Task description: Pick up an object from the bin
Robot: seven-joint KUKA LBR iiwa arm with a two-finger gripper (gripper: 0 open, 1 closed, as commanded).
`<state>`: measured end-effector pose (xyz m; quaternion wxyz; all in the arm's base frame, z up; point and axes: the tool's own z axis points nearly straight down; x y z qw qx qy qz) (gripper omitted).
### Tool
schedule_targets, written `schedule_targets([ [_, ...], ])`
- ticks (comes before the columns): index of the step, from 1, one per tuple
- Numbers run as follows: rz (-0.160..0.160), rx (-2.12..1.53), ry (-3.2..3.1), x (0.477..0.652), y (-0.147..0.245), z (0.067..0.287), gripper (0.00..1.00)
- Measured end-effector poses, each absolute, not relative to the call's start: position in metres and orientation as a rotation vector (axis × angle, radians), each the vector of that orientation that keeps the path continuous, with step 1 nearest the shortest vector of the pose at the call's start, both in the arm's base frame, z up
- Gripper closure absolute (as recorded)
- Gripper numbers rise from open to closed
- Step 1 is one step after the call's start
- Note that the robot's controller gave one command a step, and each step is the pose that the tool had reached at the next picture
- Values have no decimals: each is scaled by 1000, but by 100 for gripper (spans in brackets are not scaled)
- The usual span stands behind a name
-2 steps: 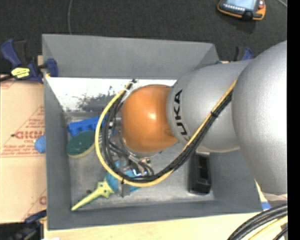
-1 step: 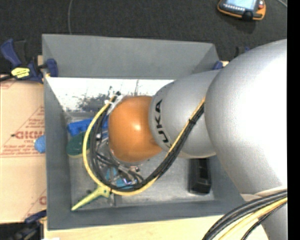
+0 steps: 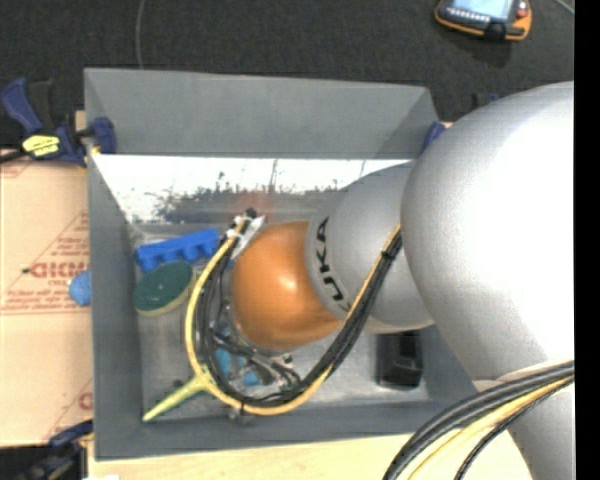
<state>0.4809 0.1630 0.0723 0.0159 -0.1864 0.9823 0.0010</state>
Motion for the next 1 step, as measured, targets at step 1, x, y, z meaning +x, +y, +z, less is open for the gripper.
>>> schedule_targets([
  [1, 4, -725, 3034, 478, 173, 72, 100],
])
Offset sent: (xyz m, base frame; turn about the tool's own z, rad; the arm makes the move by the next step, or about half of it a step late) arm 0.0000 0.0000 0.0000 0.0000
